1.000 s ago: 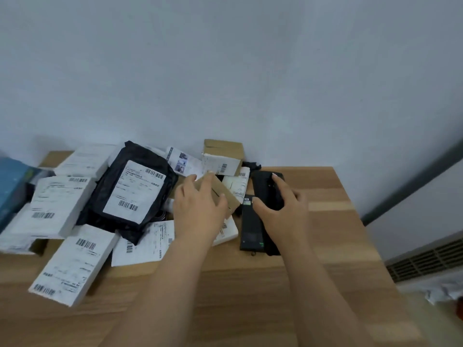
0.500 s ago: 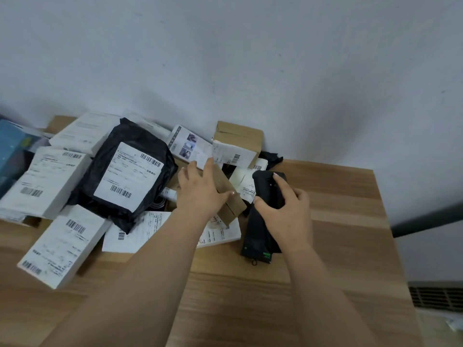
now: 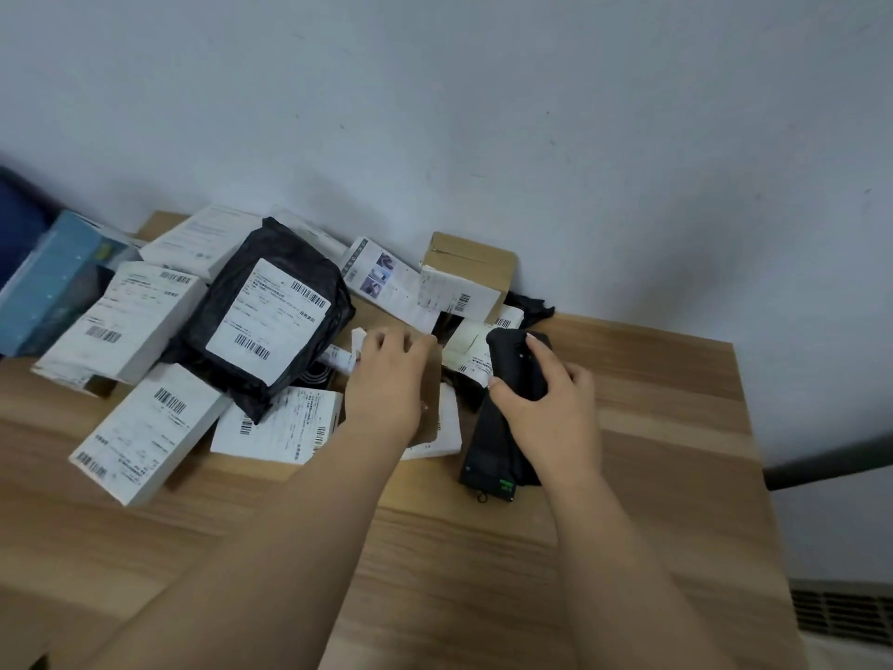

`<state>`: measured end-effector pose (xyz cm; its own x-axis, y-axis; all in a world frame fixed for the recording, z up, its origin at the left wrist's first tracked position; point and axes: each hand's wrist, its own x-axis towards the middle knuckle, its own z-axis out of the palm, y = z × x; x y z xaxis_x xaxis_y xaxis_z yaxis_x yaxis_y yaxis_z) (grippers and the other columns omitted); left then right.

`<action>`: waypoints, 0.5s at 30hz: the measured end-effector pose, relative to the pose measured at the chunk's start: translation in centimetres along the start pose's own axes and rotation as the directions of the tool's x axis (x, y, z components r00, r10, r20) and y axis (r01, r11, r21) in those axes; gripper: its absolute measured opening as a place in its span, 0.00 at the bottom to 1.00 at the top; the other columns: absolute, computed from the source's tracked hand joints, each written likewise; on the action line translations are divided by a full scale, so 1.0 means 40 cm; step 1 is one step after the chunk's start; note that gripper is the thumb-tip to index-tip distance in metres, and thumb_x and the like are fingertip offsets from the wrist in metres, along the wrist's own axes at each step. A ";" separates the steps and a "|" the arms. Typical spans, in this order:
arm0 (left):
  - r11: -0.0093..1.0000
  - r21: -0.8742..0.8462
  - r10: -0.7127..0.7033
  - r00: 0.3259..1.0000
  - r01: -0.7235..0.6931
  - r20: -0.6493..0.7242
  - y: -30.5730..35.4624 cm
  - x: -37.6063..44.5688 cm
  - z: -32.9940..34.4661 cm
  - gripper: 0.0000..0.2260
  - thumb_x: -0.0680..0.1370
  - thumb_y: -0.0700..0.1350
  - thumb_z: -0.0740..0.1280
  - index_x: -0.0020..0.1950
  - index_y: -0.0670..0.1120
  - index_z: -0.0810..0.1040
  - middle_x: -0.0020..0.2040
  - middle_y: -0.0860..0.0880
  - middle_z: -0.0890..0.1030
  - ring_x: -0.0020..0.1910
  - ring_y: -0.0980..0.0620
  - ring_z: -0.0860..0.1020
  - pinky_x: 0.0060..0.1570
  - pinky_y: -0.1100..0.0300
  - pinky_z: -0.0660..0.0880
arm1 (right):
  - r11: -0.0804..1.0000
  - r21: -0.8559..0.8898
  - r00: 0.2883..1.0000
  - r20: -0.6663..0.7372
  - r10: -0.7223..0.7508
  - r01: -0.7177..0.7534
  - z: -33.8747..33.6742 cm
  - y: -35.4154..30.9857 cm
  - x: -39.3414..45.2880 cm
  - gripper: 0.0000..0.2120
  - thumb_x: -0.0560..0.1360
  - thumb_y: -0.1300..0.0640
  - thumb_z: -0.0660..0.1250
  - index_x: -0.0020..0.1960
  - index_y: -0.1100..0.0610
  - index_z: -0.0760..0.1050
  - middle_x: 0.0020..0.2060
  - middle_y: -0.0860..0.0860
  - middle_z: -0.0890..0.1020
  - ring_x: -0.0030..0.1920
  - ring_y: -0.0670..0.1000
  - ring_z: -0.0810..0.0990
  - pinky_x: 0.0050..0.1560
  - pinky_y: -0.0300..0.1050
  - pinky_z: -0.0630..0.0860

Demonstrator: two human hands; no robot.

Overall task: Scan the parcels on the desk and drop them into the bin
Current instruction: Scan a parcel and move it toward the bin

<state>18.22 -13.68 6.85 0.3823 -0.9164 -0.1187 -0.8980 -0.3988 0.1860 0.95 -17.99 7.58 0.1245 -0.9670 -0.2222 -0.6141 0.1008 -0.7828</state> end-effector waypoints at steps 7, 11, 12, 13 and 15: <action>0.990 0.139 0.001 1.000 0.000 -0.012 0.037 -0.190 0.045 0.36 0.70 0.45 0.76 0.74 0.55 0.61 0.72 0.49 0.61 0.72 0.45 0.58 0.64 0.53 0.69 | 0.998 -0.006 0.997 0.052 -0.060 0.060 -0.027 0.047 -0.093 0.32 0.72 0.40 0.71 0.73 0.34 0.65 0.65 0.45 0.67 0.61 0.49 0.74 0.61 0.51 0.76; 0.979 0.202 0.016 0.998 -0.028 0.057 0.055 -0.302 0.111 0.31 0.75 0.43 0.70 0.75 0.53 0.61 0.74 0.47 0.59 0.74 0.43 0.57 0.71 0.49 0.63 | 0.998 -0.014 0.995 0.079 -0.063 0.064 -0.023 0.090 -0.163 0.32 0.72 0.41 0.71 0.74 0.34 0.65 0.63 0.45 0.67 0.61 0.48 0.74 0.60 0.48 0.75; 0.977 0.208 0.024 0.996 -0.042 0.088 0.056 -0.326 0.131 0.31 0.76 0.43 0.70 0.75 0.53 0.60 0.75 0.46 0.58 0.74 0.43 0.55 0.72 0.48 0.61 | 0.998 -0.026 0.994 0.087 -0.059 0.061 -0.023 0.103 -0.181 0.32 0.72 0.40 0.71 0.74 0.34 0.65 0.63 0.45 0.67 0.60 0.48 0.74 0.59 0.48 0.75; 0.976 0.210 0.037 0.993 -0.060 0.112 0.056 -0.347 0.148 0.31 0.76 0.42 0.70 0.75 0.53 0.60 0.75 0.46 0.57 0.75 0.42 0.53 0.73 0.47 0.58 | 0.998 -0.038 0.994 0.091 -0.056 0.059 -0.023 0.115 -0.200 0.32 0.72 0.40 0.71 0.74 0.34 0.65 0.63 0.46 0.67 0.60 0.48 0.74 0.57 0.47 0.74; 0.974 0.197 0.090 0.987 -0.116 0.135 0.055 -0.376 0.172 0.31 0.75 0.40 0.69 0.75 0.53 0.60 0.76 0.46 0.55 0.77 0.42 0.49 0.75 0.45 0.52 | 0.997 -0.049 0.995 0.086 -0.049 0.053 -0.025 0.137 -0.230 0.32 0.72 0.40 0.71 0.74 0.34 0.65 0.64 0.46 0.67 0.59 0.48 0.74 0.53 0.44 0.72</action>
<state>9.02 -0.54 2.34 0.2671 -0.9353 -0.2322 -0.9614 -0.2752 0.0027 -4.35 -8.77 5.90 0.2205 -0.9472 -0.2328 -0.6442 0.0378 -0.7640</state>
